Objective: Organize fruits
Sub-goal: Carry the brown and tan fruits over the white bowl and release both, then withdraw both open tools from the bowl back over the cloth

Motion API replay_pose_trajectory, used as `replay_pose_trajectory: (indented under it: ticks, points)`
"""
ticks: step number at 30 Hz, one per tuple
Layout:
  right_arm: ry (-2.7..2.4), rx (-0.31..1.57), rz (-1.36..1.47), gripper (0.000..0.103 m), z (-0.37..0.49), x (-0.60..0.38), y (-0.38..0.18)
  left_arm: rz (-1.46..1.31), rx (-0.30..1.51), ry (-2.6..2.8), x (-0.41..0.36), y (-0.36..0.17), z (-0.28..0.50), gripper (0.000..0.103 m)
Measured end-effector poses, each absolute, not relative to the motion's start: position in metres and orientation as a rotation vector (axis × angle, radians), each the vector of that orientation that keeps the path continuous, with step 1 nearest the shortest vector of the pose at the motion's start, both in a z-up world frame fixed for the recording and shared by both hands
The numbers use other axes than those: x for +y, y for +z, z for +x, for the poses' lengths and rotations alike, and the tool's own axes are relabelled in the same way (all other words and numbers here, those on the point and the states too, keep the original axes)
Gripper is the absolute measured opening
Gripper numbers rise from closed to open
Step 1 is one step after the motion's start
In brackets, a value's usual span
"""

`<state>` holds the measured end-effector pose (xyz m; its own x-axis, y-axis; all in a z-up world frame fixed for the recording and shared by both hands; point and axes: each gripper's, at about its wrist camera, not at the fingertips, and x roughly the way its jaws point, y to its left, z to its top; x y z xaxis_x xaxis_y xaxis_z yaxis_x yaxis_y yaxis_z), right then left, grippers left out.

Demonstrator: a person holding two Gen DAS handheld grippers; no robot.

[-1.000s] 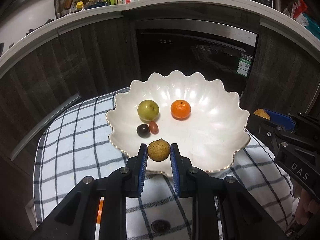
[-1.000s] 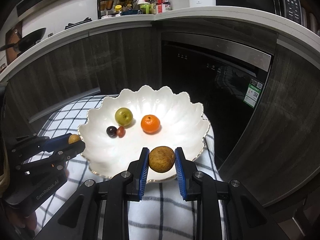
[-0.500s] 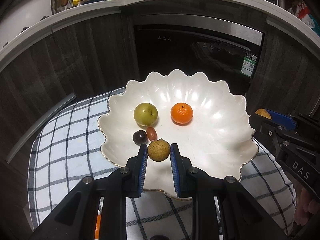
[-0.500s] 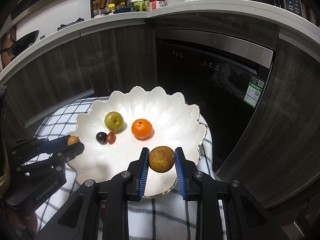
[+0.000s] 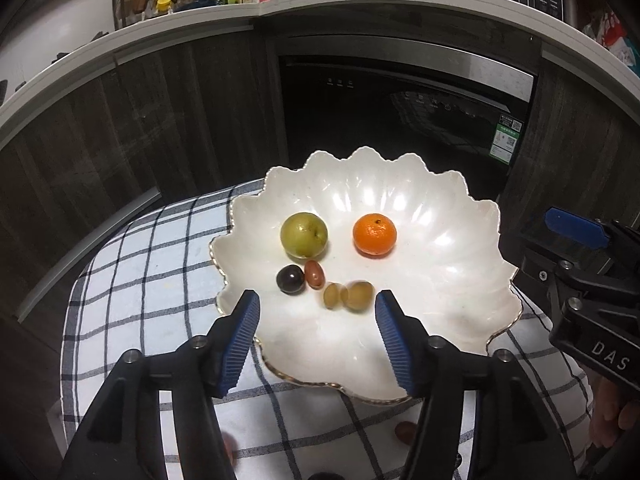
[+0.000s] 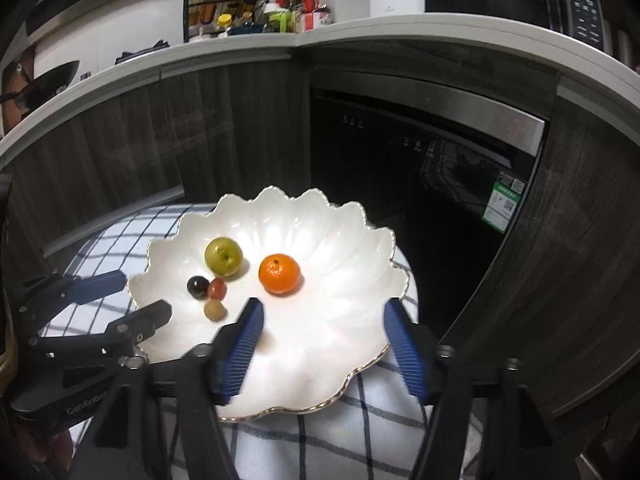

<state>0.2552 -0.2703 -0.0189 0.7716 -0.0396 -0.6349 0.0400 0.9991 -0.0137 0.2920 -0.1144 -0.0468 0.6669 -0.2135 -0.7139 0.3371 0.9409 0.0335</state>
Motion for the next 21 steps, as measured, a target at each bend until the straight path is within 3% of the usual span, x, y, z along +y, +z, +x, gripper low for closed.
replay_pose_trajectory:
  ticks: [6, 9, 21]
  points:
    - [-0.045, 0.688, 0.0, 0.067, 0.255, -0.27, -0.017, 0.156, 0.771, -0.282, -0.103, -0.04, 0.286, 0.075]
    - [-0.054, 0.68, -0.003, 0.074, 0.25, -0.266, -0.014, 0.155, 0.77, -0.273, -0.098, -0.038, 0.283, 0.077]
    - [-0.046, 0.651, -0.013, 0.074, 0.229, -0.251, 0.001, 0.154, 0.745, -0.247, -0.081, -0.022, 0.264, 0.082]
